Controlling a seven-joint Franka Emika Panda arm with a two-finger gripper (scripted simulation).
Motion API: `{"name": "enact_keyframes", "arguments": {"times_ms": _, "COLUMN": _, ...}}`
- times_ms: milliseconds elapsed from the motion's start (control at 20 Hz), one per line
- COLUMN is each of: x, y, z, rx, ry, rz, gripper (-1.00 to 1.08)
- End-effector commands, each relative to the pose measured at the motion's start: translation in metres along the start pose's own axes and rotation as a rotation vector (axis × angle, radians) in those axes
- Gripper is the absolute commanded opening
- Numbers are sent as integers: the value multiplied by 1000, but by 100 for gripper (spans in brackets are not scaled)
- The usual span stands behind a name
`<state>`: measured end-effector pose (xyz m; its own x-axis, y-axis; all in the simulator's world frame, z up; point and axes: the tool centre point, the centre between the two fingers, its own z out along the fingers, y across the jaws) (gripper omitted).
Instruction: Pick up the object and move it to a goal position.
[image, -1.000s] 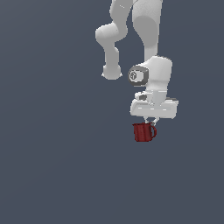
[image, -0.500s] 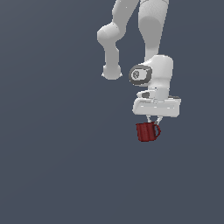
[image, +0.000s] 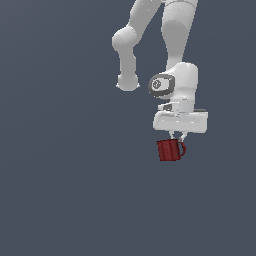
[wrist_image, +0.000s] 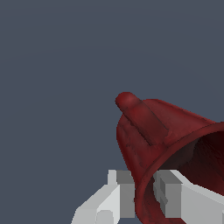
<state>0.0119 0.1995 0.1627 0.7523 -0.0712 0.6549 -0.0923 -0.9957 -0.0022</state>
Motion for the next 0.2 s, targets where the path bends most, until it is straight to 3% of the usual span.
{"name": "enact_keyframes", "arguments": {"times_ms": 0, "x": 2, "y": 0, "z": -1, "rx": 1, "ry": 8, "rz": 2, "gripper": -100}}
{"name": "enact_keyframes", "arguments": {"times_ms": 150, "x": 1, "y": 0, "z": 0, "rx": 0, "ry": 9, "rz": 3, "gripper": -100}}
